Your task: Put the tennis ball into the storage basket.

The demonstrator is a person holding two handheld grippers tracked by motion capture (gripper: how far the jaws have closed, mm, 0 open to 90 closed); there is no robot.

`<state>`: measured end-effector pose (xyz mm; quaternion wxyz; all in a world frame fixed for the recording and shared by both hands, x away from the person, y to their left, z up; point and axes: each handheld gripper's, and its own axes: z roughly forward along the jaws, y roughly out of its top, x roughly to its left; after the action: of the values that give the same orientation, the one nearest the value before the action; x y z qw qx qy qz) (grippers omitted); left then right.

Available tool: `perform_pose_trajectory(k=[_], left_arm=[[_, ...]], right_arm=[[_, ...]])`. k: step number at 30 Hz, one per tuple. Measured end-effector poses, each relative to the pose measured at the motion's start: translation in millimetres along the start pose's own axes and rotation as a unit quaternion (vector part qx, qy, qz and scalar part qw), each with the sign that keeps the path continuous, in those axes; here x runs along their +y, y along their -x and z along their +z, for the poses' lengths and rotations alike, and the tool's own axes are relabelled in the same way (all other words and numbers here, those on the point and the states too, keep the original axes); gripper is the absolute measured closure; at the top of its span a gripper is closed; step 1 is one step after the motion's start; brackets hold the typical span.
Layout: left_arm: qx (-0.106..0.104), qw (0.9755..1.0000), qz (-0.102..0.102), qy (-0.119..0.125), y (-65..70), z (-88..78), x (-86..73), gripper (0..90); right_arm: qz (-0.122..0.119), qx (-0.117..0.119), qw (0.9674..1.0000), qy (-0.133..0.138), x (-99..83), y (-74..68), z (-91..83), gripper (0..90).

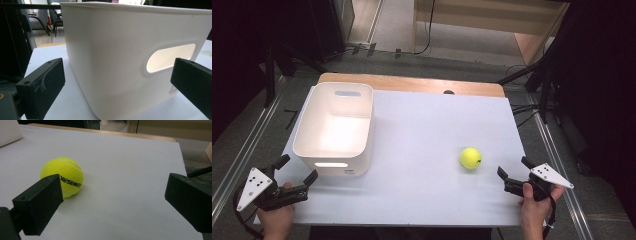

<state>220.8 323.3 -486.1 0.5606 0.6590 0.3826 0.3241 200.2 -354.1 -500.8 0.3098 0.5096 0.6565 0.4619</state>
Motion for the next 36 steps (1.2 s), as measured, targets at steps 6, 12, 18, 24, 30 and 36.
perform_pose_trajectory(k=[6,12,18,24,30,36], left_arm=[[0.0,1.0,-0.002,0.0,-0.6,0.5,0.1,0.0],[0.0,1.0,0.005,-0.004,0.5,0.8,0.0,0.0],[0.001,1.0,0.004,-0.004,0.1,0.3,0.0,0.0],[0.0,1.0,0.005,-0.005,-0.1,0.4,0.2,0.0],[0.0,1.0,0.001,-0.003,-0.3,0.1,0.1,0.0],[0.0,1.0,0.001,-0.004,-0.1,0.2,0.2,0.0]], right_arm=[[-0.007,0.014,0.9999,0.005,9.8,-2.7,-3.4,0.4],[-0.016,0.026,0.9995,0.002,20.2,-5.6,-2.7,0.4],[-0.024,0.033,0.9991,0.003,32.6,-8.4,-1.5,0.4],[-0.03,0.048,0.9984,0.002,43.3,-11.1,3.5,0.4],[-0.041,0.065,0.997,-0.004,53.0,-16.3,12.1,0.4],[-0.045,0.089,0.9948,-0.018,62.6,-24.1,20.6,0.4]])
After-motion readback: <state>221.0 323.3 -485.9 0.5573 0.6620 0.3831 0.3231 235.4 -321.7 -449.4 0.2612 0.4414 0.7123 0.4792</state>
